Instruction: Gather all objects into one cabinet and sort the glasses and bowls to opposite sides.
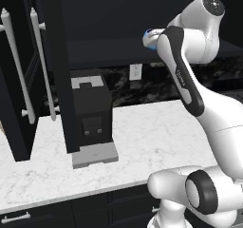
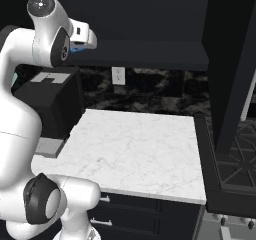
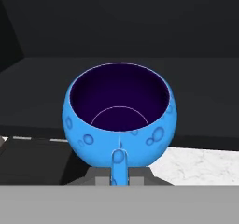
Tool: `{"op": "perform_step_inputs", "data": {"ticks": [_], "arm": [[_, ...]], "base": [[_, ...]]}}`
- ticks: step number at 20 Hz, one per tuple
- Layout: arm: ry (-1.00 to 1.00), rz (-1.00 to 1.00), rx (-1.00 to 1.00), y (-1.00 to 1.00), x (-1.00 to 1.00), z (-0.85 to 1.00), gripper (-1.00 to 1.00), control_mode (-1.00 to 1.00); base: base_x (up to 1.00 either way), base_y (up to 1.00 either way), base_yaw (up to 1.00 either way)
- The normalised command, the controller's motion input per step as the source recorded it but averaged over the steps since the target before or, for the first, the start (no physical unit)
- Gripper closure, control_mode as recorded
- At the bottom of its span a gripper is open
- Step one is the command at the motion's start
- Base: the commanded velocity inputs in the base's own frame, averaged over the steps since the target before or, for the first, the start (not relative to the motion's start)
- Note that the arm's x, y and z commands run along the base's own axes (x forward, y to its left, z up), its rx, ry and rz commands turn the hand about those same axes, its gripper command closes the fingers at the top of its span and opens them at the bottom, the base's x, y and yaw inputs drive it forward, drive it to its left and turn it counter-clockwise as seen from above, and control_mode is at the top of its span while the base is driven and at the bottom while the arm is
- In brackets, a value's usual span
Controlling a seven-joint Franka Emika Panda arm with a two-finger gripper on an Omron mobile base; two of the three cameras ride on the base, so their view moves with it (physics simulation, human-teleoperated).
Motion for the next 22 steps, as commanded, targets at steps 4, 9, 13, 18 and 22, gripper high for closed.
{"op": "perform_step_inputs", "data": {"ticks": [4, 9, 13, 18, 22], "arm": [[0.0, 0.0, 0.0, 0.0, 0.0, 0.0, 1.0, 1.0], [0.0, 0.0, 0.0, 0.0, 0.0, 0.0, 1.0, 1.0], [0.0, 0.0, 0.0, 0.0, 0.0, 0.0, 1.0, 1.0], [0.0, 0.0, 0.0, 0.0, 0.0, 0.0, 1.0, 1.0], [0.0, 0.0, 0.0, 0.0, 0.0, 0.0, 1.0, 1.0]], "base": [[-0.34, 0.0, 0.0], [-0.51, 0.0, 0.0], [-0.56, 0.0, 0.0], [-0.67, 0.0, 0.0], [-0.76, 0.0, 0.0]]}}
